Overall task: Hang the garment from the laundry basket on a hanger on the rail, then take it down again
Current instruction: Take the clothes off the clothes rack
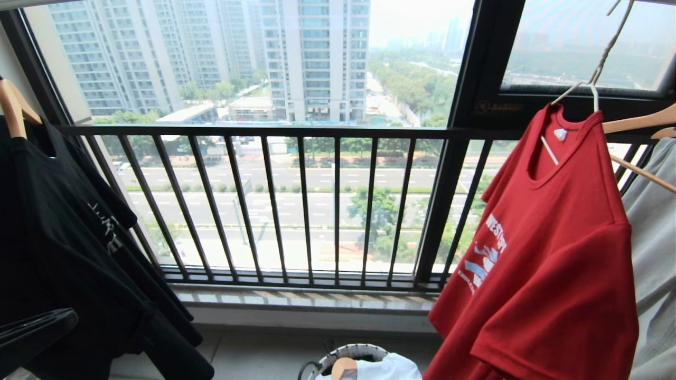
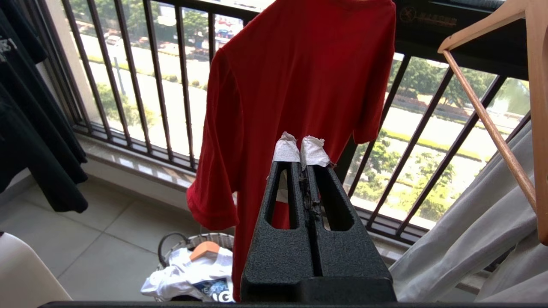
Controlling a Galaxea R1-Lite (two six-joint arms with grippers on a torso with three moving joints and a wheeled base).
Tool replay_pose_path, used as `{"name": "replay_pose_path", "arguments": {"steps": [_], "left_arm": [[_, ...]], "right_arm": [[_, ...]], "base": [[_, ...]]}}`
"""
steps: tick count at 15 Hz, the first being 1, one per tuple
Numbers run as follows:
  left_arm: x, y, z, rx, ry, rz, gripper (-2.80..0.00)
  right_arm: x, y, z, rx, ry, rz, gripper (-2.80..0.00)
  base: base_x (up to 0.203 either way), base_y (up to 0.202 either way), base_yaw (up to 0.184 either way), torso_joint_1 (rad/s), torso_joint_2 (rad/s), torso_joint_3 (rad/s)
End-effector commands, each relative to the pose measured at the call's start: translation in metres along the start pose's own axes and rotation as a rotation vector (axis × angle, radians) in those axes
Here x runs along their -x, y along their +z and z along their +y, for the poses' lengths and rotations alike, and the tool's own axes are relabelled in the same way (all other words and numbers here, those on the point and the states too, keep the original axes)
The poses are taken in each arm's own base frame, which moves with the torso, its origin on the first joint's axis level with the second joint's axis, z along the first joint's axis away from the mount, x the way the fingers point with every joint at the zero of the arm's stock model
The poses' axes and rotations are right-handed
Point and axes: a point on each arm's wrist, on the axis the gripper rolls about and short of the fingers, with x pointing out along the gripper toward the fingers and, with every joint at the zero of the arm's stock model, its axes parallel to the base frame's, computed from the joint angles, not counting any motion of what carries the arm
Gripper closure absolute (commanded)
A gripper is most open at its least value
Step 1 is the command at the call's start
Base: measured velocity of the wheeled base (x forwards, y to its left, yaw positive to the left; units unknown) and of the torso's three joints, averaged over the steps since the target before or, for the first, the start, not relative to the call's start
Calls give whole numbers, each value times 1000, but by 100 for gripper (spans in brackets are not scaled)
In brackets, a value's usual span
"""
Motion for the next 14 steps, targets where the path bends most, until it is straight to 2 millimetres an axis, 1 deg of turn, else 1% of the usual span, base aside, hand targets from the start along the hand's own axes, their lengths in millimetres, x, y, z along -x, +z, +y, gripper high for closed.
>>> {"name": "replay_pose_path", "arguments": {"steps": [1,3,4,5,6,7,8,11,13,14], "left_arm": [[12,-3,-3,14,92,-63,0],[21,-5,-7,7,169,-113,0],[28,-12,-11,-6,168,-137,0],[35,-23,-16,-19,132,-152,0],[41,-34,-20,-32,92,-161,0],[44,-46,-21,-37,76,-160,0],[42,-54,-20,-32,73,-145,0],[42,-56,-18,-25,136,-156,0],[52,-65,-22,-40,74,-182,0],[55,-71,-22,-42,58,-180,0]], "right_arm": [[-3,8,5,-9,-65,2,0],[10,12,8,-4,-82,-48,0],[19,10,11,1,-95,-65,0],[28,10,14,6,-106,-86,0],[33,8,15,7,-110,-88,0],[32,3,16,5,-115,-69,0],[32,-2,17,3,-116,-55,0],[29,-29,21,-2,-134,-11,0],[31,-49,24,-2,-119,-5,0],[29,-57,24,-4,-116,14,0]], "base": [[0,0,0,0,0,0],[0,0,0,0,0,0],[0,0,0,0,0,0],[0,0,0,0,0,0],[0,0,0,0,0,0],[0,0,0,0,0,0],[0,0,0,0,0,0],[0,0,0,0,0,0],[0,0,0,0,0,0],[0,0,0,0,0,0]]}}
